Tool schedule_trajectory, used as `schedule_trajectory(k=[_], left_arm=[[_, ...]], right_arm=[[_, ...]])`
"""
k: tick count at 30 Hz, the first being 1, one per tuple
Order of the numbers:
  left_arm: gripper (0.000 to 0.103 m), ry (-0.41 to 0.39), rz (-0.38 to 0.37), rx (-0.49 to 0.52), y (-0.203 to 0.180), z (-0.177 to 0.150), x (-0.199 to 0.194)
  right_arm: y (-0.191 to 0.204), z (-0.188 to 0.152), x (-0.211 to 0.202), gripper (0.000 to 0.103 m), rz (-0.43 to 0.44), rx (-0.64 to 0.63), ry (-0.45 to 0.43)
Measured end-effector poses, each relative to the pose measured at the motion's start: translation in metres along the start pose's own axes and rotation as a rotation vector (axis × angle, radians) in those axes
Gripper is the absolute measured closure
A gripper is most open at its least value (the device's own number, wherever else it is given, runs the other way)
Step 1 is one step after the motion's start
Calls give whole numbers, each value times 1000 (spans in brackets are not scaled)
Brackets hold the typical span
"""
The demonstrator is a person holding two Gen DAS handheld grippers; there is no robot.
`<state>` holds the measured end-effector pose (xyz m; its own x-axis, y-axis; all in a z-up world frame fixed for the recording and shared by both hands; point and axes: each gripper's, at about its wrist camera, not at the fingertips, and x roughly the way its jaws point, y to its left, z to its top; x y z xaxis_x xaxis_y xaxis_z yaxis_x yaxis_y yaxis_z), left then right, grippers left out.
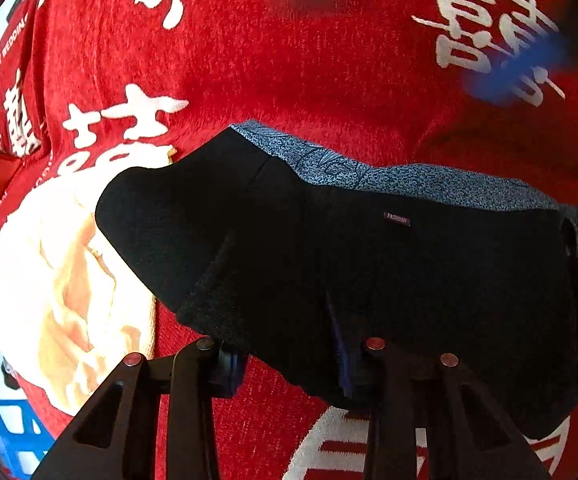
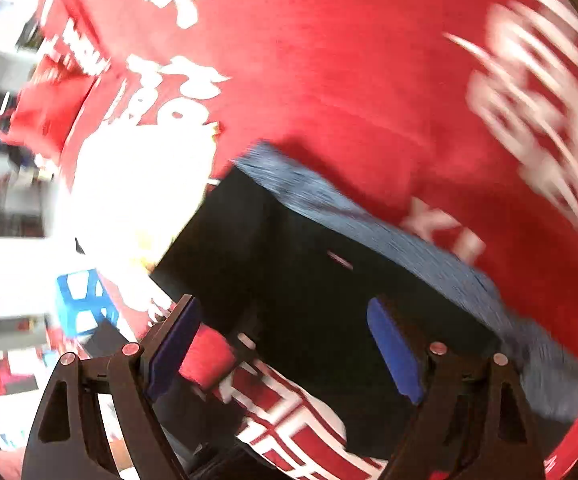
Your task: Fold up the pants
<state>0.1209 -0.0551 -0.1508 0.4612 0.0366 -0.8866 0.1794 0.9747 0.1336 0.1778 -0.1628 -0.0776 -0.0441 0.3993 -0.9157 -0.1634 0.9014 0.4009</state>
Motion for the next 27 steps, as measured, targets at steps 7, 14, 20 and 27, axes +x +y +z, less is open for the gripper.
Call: schedule_trajectory(k=[7,14,20,27], left_arm=[[67,-28,25,40,1,-14,-8],[67,-36,35,76,-16,-20,-19],[67,-55,26,114,-31,-13,-34],[67,-131,-26,173,-66,0,-83]], right_arm=[[87,58,79,12,-39,-212,259],[95,61,139,18,-204,-253,455],[63,51,110,84,-47,-156,368],[13,15,33,85,128,-56,137]])
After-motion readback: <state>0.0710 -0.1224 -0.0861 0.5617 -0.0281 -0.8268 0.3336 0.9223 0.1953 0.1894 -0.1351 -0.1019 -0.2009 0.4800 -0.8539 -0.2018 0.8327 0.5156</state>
